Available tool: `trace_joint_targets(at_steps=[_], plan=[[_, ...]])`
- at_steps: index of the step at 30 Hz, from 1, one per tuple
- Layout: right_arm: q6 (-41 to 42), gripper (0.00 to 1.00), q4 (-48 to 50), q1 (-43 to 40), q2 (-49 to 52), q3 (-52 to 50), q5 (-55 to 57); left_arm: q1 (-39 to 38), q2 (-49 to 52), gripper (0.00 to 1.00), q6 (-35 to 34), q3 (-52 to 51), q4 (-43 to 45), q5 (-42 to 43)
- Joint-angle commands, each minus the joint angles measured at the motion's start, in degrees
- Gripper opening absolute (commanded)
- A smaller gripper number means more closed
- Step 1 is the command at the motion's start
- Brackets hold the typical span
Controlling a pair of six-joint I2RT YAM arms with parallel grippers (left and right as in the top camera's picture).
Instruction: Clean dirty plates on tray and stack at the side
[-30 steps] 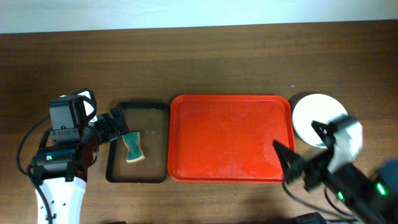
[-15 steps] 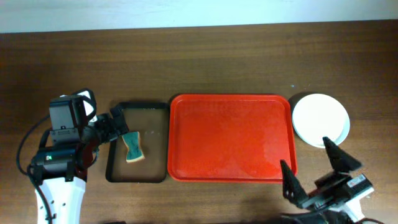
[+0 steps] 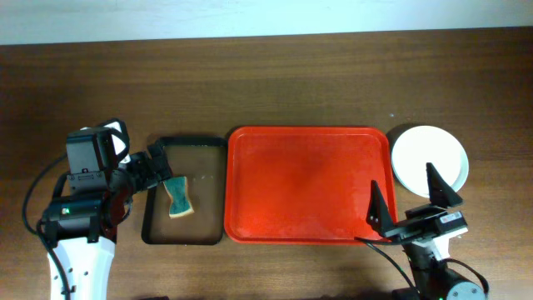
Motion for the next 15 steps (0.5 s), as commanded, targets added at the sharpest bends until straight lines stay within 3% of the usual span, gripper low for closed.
trace_joint_targets(at_steps=[1,3,7,15], plan=[[0.39,0.99,0.15,-0.37,-0.42,-3.56,3.06,0.13,-0.22,0.99,-0.55,0.7,0.04,-0.42],[0.39,0.99,-3.72,-0.35,-0.42,-5.33,4.5,0.13,-0.22,0.99,-0.55,0.7,0.04,-0.42],[0.37,0.99,-23.12,2.23,-0.44,-5.33,9.77,0.15,-0.22,0.99,-0.55,0.7,0.04,-0.42],[-7.28,0.99,-23.54,-1.27,-0.44,-5.33,4.55,0.13,-0.22,0.99,-0.55,0.7,0.04,-0.42]])
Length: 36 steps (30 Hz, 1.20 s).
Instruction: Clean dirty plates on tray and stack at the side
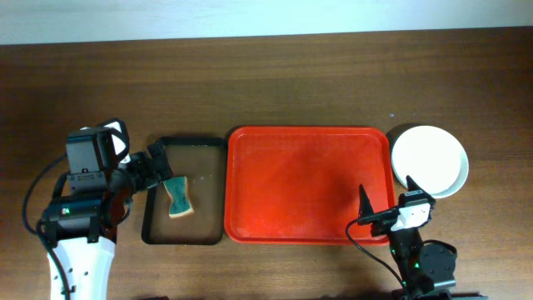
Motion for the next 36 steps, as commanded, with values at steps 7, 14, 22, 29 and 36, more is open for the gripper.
trace_joint_targets(at_steps=[7,14,22,29,36], plan=[[-1.18,0.98,-0.07,-1.01,-0.42,-0.28,-2.14,0.15,-0.22,0.99,-0.55,0.68,-0.13,-0.42],[-1.18,0.99,-0.07,-1.01,-0.39,-0.28,-2.14,0.13,-0.22,0.99,-0.55,0.68,-0.11,-0.42],[-1.18,0.98,-0.07,-1.01,-0.39,-0.28,-2.16,0.13,-0.22,0.99,-0.55,0.68,-0.11,-0.42],[-1.18,0.98,-0.07,-1.01,-0.39,-0.28,-2.14,0.02,-7.69,0.99,-0.55,0.63,-0.11,-0.42],[-1.16,0.98,-0.07,-1.01,-0.39,-0.28,-2.14,-1.9,-23.56,0.99,-0.55,-0.44,-0.13,-0.44]])
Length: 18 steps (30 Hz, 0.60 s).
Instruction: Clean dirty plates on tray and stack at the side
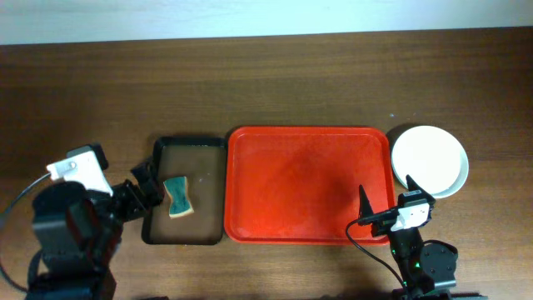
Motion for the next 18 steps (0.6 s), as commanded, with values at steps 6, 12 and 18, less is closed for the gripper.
trace_joint_targets(at_steps=[6,12,18], plan=[[-0.39,0.98,-0.24,-0.31,-0.39,-0.28,-0.74,-3.89,-14.53,0.99,-0.72,-15.65,0.63,-0.33],[-0.39,0.98,-0.24,-0.31,-0.39,-0.28,-0.74,-4.04,-36.3,0.99,-2.29,-35.89,26.21,2.84],[-0.39,0.98,-0.24,-0.31,-0.39,-0.28,-0.76,-6.51,-41.33,0.99,-2.29,-45.18,66.58,4.28]])
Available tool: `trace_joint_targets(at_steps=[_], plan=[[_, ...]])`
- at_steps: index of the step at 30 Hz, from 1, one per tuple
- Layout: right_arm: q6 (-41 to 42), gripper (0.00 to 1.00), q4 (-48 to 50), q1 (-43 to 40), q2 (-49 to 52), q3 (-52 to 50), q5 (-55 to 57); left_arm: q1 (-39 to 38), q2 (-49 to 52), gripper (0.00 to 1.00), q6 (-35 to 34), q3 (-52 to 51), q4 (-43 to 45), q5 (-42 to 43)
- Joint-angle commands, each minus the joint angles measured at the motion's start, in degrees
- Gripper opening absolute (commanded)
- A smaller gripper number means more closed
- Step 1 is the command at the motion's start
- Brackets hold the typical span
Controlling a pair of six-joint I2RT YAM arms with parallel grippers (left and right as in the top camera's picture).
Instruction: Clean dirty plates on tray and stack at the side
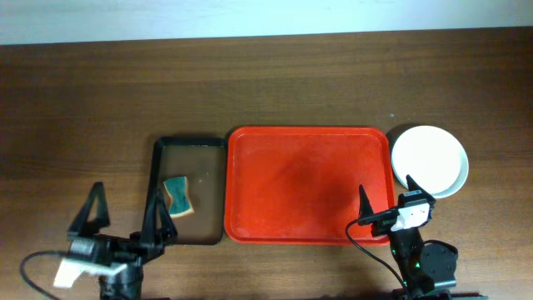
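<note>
A red tray (308,183) lies in the middle of the table with nothing on it. White plates (430,161) sit stacked just right of it. A green sponge (178,197) lies in a small black tray (188,190) to the left. My left gripper (123,217) stands open at the near edge, just left of the black tray and holding nothing. My right gripper (385,196) stands open at the near edge, one finger over the red tray's corner, the other by the plates.
Dark wooden table (266,83) extends behind both trays to a pale wall edge at the top. Both arm bases sit at the near table edge.
My left arm has pulled back toward the near edge; its open gripper was beside the black tray's left rim and now stands lower, near the tray's front left corner. Right arm unchanged.
First my left gripper was at the sponge in the black tray and my right gripper stood open by the plates. The right arm then drew back to the near edge and stayed. Later the left gripper was off the sponge, and now sits back at the edge.
</note>
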Motion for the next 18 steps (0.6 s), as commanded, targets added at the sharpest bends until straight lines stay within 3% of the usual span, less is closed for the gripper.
trace_joint_targets(at_steps=[1,3,6,8,11,12,14,18], plan=[[-0.37,0.99,-0.24,-0.26,-0.31,-0.31,-0.72,-1.27,-0.31,0.99,-0.17,-5.99,10.49,1.18],[-0.37,0.99,-0.24,-0.26,-0.31,-0.31,-0.72,-1.27,-0.31,0.99,-0.17,-12.24,16.59,1.18],[-0.37,0.99,-0.24,-0.26,-0.31,-0.31,-0.74,-1.27,-0.31,0.99,-0.17,-17.92,18.12,1.16],[-0.37,0.98,-0.24,-0.26,-0.31,-0.31,-0.74,-1.27,-0.31,0.99,-0.13,-19.17,12.7,0.92],[-0.37,0.98,-0.24,-0.26,-0.31,-0.31,-0.74,-1.27,-0.31,0.99,0.09,-19.17,-10.12,-5.57],[-0.37,0.98,-0.24,-0.26,-0.31,-0.31,-0.72,-1.25,-0.31,0.99,3.48,-19.17,-13.64,-6.8],[-0.37,0.99,-0.24,-0.26,-0.31,-0.31,-0.74,-1.42,-0.31,0.99,10.97,-19.17,-13.68,-6.54],[-0.37,0.98,-0.24,-0.26,-0.31,-0.31,-0.72,-1.42,-0.31,0.99,12.13,-19.17,-13.66,-6.58]])
